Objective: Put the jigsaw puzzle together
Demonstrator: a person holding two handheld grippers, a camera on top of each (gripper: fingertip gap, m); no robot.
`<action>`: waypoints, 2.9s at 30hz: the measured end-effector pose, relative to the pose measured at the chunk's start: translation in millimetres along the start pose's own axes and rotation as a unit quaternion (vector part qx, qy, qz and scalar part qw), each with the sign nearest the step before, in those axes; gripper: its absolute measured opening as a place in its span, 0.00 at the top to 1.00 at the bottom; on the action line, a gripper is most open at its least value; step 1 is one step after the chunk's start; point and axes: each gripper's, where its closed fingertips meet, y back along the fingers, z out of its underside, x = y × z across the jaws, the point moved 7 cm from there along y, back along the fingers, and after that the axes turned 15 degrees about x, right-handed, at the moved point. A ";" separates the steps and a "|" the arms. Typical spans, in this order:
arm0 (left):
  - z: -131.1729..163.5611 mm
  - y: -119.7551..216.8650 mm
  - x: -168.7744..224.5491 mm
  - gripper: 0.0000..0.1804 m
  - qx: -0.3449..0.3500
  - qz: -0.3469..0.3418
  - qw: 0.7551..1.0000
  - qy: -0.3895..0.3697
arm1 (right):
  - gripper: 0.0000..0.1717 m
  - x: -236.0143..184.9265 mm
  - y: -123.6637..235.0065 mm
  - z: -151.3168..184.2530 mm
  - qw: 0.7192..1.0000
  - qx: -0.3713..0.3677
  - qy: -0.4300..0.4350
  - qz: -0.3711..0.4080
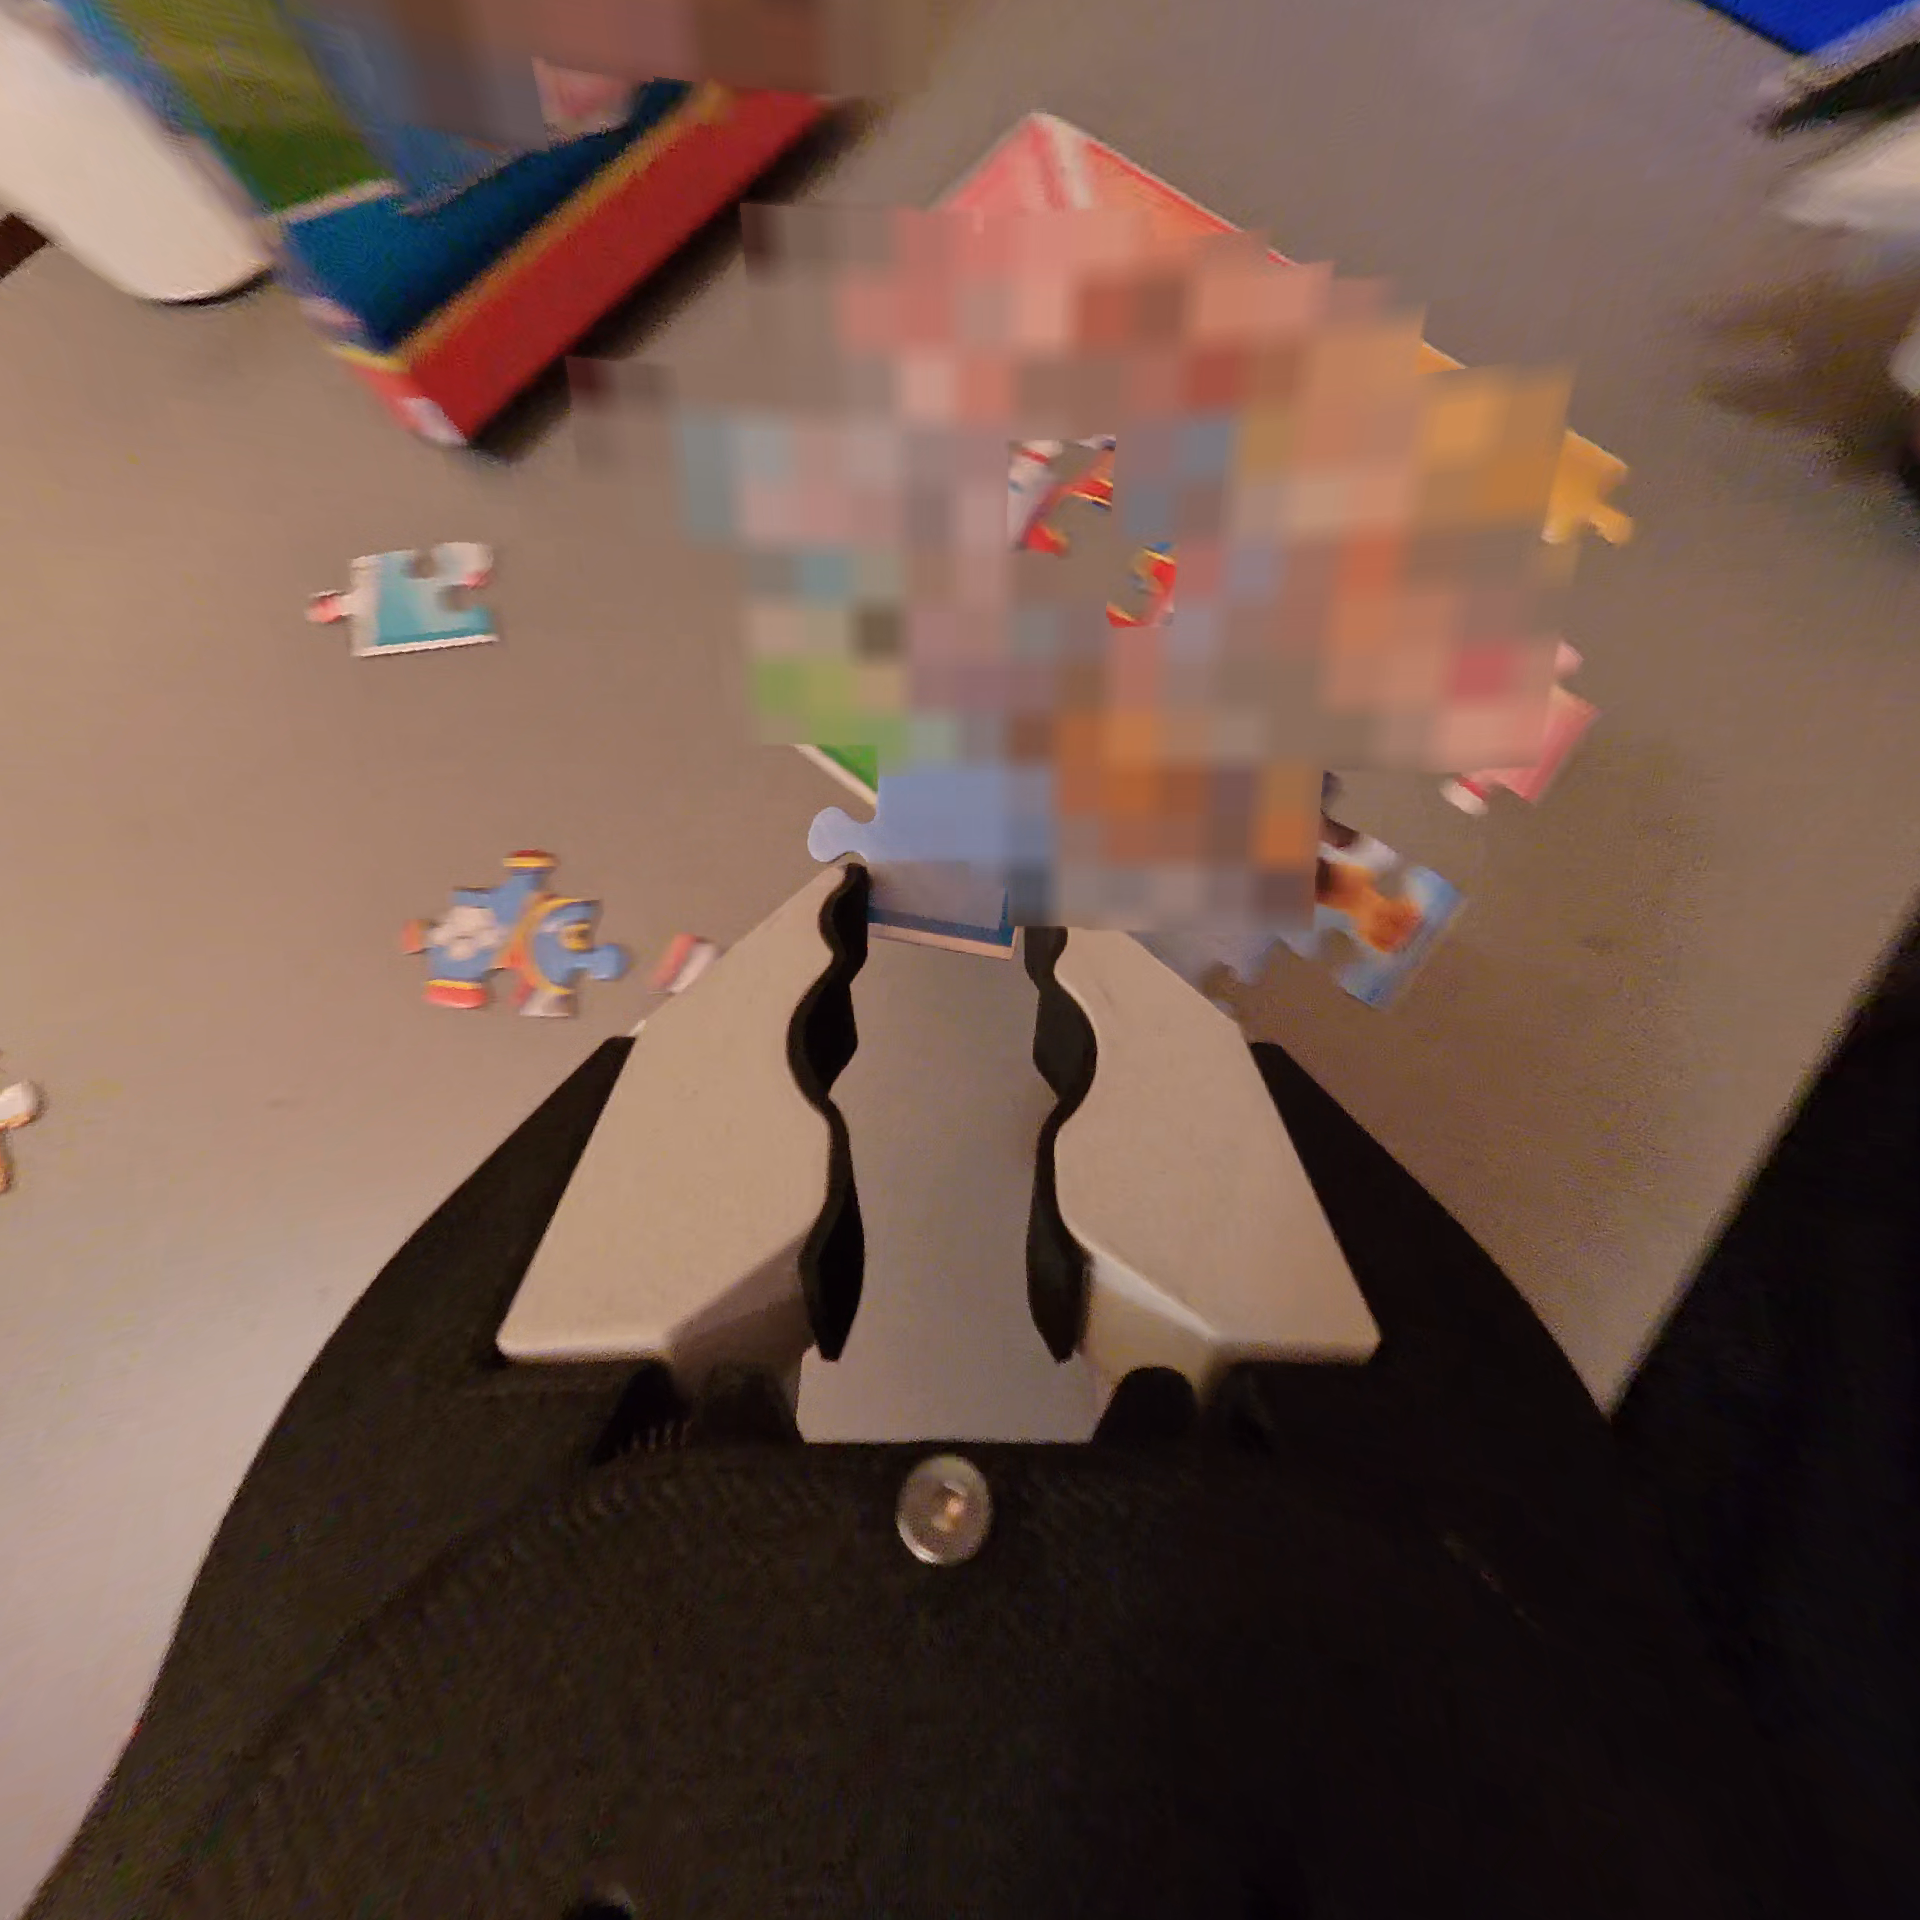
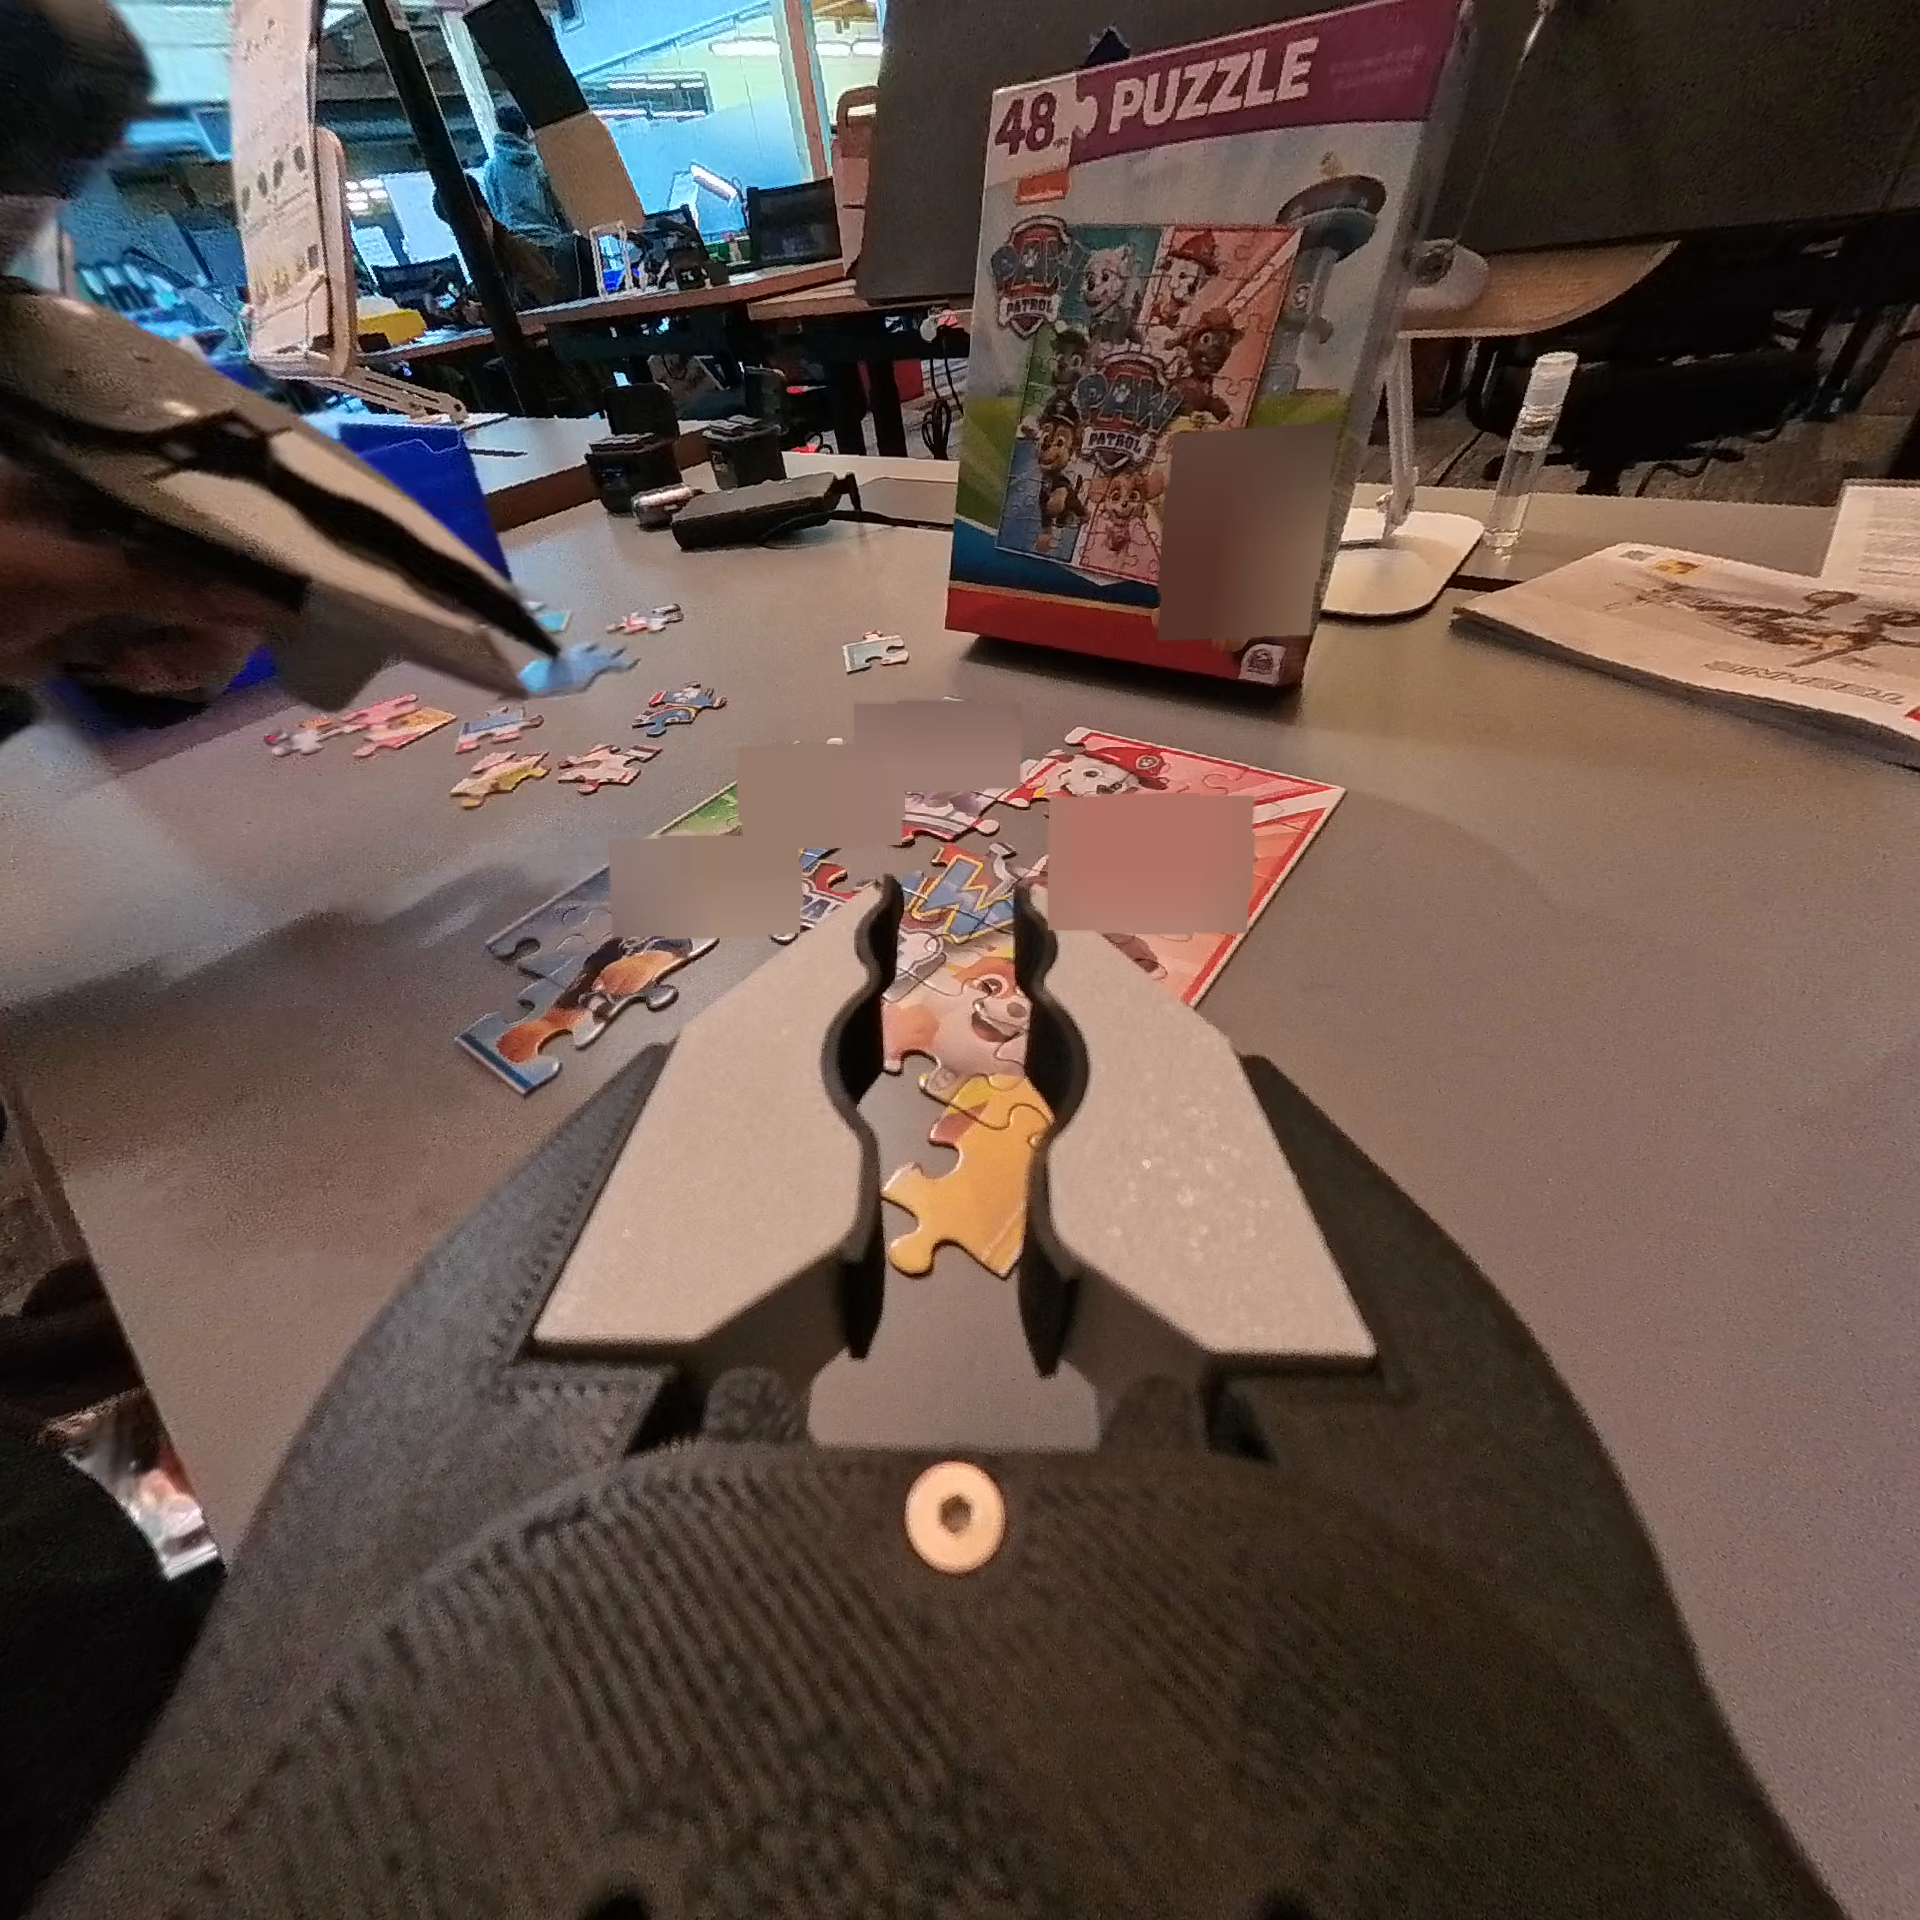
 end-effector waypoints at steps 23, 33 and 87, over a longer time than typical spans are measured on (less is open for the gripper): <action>50.6 -12.6 72.8 0.84 -0.082 0.179 0.972 -0.125 | 0.88 -0.8 -1.1 1.2 1.000 -0.006 0.004 -0.002; 55.0 -11.9 72.3 0.81 -0.059 0.180 0.976 -0.112 | 0.88 -0.8 -1.5 1.6 1.000 -0.009 0.004 -0.001; 71.9 -9.2 52.7 0.89 0.014 0.065 0.993 0.100 | 0.99 -140.2 -86.2 71.5 0.941 -0.290 0.046 -0.168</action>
